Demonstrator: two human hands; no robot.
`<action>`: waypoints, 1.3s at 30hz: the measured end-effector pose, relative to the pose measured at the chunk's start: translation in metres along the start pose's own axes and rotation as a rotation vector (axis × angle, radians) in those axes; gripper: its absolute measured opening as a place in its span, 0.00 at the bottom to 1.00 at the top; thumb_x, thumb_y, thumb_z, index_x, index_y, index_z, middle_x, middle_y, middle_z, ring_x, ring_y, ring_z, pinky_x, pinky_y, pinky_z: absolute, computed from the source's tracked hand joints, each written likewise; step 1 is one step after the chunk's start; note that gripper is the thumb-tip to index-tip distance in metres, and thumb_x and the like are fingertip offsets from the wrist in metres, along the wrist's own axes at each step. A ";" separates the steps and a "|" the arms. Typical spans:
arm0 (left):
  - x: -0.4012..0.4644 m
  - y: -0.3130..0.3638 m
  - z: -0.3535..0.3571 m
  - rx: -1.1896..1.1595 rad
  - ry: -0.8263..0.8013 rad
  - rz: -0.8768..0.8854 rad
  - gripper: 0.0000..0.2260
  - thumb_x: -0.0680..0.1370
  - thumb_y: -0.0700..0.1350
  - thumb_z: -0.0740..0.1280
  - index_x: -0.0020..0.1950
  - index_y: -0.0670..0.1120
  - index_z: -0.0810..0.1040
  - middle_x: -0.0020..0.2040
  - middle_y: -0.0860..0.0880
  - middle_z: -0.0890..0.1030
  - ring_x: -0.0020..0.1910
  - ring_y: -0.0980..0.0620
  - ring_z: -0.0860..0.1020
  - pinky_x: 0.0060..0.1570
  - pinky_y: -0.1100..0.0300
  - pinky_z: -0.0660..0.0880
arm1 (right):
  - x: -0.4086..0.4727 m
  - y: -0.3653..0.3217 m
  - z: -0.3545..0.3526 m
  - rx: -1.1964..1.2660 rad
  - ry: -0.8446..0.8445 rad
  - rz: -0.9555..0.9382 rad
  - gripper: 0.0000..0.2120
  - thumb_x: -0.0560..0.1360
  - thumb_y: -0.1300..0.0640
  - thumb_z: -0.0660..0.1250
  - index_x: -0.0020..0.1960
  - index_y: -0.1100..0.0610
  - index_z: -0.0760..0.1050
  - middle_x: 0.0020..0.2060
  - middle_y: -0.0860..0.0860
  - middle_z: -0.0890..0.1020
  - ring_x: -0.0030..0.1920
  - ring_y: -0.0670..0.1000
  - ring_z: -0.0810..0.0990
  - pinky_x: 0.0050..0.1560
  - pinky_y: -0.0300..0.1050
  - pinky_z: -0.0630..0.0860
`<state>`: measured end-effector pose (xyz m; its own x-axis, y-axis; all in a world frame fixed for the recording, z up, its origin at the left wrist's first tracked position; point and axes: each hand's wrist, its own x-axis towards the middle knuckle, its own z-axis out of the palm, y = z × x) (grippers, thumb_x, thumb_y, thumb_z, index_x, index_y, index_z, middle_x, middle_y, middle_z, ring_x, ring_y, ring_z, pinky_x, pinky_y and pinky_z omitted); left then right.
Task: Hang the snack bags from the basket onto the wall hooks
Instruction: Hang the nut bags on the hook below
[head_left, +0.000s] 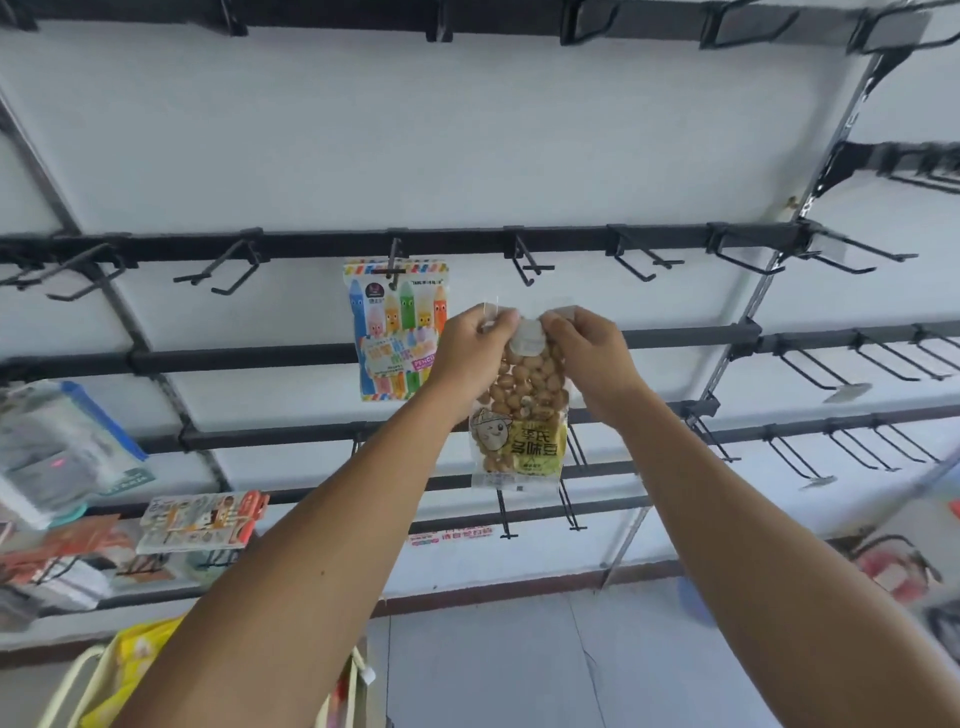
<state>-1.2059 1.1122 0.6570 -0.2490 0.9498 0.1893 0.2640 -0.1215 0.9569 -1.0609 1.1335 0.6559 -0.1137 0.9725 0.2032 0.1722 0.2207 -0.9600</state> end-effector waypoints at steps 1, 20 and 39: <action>0.005 0.001 0.003 -0.008 0.011 -0.009 0.11 0.81 0.52 0.65 0.54 0.48 0.82 0.45 0.51 0.83 0.43 0.51 0.82 0.34 0.61 0.74 | 0.007 0.001 -0.003 0.002 -0.011 -0.003 0.11 0.81 0.55 0.62 0.47 0.60 0.80 0.41 0.53 0.83 0.43 0.50 0.83 0.45 0.47 0.81; 0.045 -0.003 0.020 -0.064 0.150 0.015 0.10 0.82 0.51 0.65 0.54 0.48 0.83 0.47 0.49 0.85 0.47 0.52 0.84 0.45 0.54 0.83 | 0.062 0.008 -0.011 0.064 -0.104 -0.027 0.12 0.81 0.54 0.63 0.45 0.60 0.80 0.34 0.48 0.82 0.39 0.49 0.83 0.37 0.44 0.79; 0.069 -0.013 0.026 0.095 0.180 0.027 0.12 0.82 0.51 0.65 0.49 0.44 0.80 0.40 0.54 0.80 0.41 0.56 0.78 0.38 0.60 0.75 | 0.084 0.021 -0.006 -0.120 -0.053 -0.039 0.11 0.80 0.51 0.63 0.45 0.55 0.80 0.41 0.52 0.83 0.47 0.55 0.83 0.46 0.54 0.83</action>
<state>-1.2023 1.1871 0.6518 -0.4013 0.8787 0.2587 0.3572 -0.1099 0.9275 -1.0607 1.2199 0.6544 -0.1737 0.9584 0.2263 0.2825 0.2686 -0.9209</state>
